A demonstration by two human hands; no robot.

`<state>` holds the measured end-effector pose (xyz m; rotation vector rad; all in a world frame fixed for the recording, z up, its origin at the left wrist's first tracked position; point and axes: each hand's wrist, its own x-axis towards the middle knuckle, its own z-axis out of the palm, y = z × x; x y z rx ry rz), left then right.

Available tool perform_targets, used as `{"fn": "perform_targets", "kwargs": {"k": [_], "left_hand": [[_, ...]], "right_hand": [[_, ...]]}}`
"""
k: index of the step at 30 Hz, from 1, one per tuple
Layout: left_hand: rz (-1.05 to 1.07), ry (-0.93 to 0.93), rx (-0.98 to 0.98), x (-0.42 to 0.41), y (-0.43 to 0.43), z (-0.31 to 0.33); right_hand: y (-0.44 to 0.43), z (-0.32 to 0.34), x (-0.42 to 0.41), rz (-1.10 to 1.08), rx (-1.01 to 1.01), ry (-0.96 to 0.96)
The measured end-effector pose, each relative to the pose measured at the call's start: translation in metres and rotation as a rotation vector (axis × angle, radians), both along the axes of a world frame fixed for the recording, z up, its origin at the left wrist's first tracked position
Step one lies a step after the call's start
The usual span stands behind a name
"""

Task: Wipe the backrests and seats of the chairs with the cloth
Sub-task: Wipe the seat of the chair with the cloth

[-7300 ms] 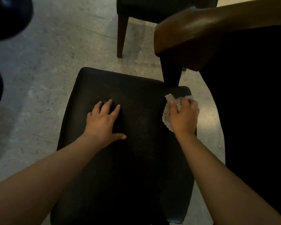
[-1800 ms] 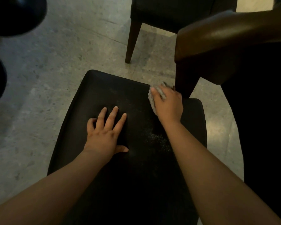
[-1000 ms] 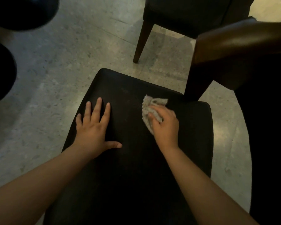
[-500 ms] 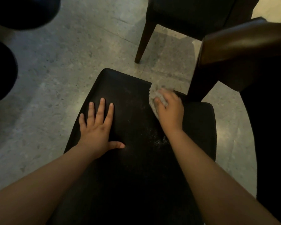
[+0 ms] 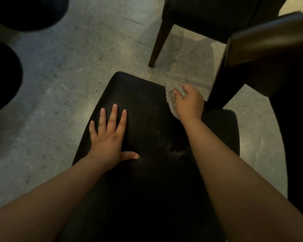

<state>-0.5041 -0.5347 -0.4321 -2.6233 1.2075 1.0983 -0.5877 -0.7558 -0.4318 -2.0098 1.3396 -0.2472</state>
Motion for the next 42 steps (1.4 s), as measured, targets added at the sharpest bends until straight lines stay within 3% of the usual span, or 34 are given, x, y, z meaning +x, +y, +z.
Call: {"fn": "perform_targets", "kwargs": {"k": [3, 8, 15, 18, 21, 25, 27, 32, 38, 42], "left_hand": [[0.002, -0.009, -0.011, 0.0, 0.001, -0.001], [0.014, -0.002, -0.025, 0.0, 0.001, -0.003], [0.014, -0.014, -0.044, 0.0, 0.002, -0.005], [0.015, -0.007, -0.055, 0.0, 0.003, -0.005], [0.02, -0.007, -0.074, -0.001, 0.004, -0.006], [0.048, -0.003, -0.117, -0.002, 0.006, -0.004], [0.077, -0.002, -0.166, -0.002, 0.01, -0.002], [0.184, -0.011, -0.17, 0.0, 0.026, 0.001], [0.247, -0.017, -0.101, 0.006, 0.029, -0.006], [0.258, -0.019, -0.128, 0.005, 0.03, -0.008]], "right_hand": [[0.03, -0.002, -0.009, 0.048, -0.007, -0.082], [0.078, 0.007, -0.045, 0.323, 0.191, -0.153], [-0.006, 0.017, 0.005, 0.066, 0.037, -0.135], [0.009, 0.002, 0.018, 0.054, 0.052, -0.047], [0.041, 0.0, 0.005, 0.065, -0.003, -0.115], [0.08, 0.006, -0.028, 0.243, 0.205, -0.184], [0.08, 0.012, -0.035, 0.226, 0.279, -0.179], [0.019, 0.027, 0.0, 0.02, 0.033, -0.191], [0.011, 0.002, 0.035, 0.019, 0.032, 0.046], [0.036, 0.009, 0.025, 0.136, 0.048, -0.114]]}}
